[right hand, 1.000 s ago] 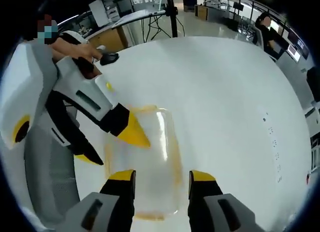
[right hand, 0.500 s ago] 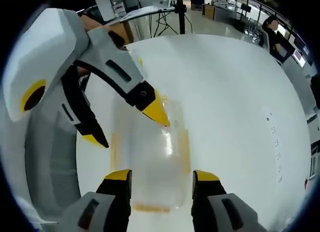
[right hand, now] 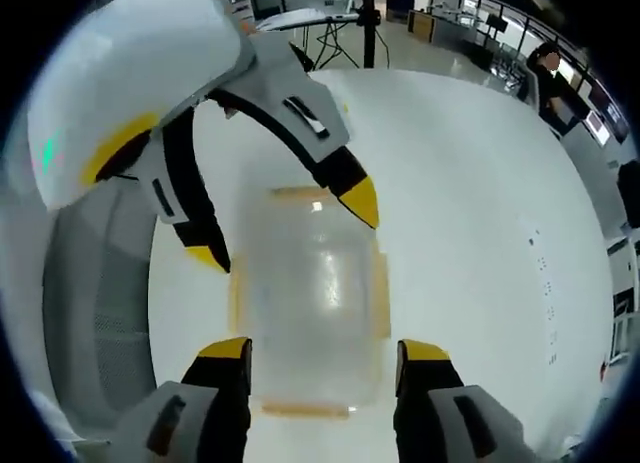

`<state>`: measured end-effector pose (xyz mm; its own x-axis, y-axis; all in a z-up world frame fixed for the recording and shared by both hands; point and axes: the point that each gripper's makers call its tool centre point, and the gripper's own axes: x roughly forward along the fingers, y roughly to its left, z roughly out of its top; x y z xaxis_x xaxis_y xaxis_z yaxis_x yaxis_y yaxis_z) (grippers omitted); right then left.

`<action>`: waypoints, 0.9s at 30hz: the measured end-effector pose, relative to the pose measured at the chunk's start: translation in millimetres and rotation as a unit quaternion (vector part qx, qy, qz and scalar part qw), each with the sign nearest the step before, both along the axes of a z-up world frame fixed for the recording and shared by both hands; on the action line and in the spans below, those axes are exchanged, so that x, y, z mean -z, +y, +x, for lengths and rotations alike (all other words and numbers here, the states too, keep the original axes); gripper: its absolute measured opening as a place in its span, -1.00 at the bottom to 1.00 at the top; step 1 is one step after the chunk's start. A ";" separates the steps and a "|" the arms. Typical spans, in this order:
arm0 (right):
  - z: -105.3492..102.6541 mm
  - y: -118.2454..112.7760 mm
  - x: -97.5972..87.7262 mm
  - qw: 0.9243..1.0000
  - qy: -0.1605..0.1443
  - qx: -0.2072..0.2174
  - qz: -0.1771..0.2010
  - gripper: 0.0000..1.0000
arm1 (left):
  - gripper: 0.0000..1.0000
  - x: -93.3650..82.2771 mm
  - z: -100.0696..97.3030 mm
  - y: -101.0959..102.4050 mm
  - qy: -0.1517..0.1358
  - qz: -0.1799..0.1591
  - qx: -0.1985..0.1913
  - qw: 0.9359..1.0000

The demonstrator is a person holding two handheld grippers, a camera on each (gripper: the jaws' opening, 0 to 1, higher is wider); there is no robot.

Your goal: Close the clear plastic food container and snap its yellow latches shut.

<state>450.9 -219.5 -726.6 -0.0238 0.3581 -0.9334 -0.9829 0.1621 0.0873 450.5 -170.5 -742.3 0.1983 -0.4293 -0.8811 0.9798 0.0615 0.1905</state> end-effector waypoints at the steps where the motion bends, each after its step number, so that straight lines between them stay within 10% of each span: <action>1: -1.7 0.3 -0.5 1.000 0.001 0.000 0.004 0.20 | 0.51 0.4 0.5 0.5 0.001 0.000 0.000 1.000; 27: -18.7 -23.5 16.0 0.999 -0.036 -0.019 -0.030 0.33 | 0.70 18.2 9.0 10.7 -0.003 0.044 0.048 0.998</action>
<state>432.2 -243.1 -742.6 0.0315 0.3021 -0.9528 -0.9918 0.1276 0.0077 459.4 -159.7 -760.5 0.1664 -0.3670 -0.9152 0.9790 -0.0492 0.1977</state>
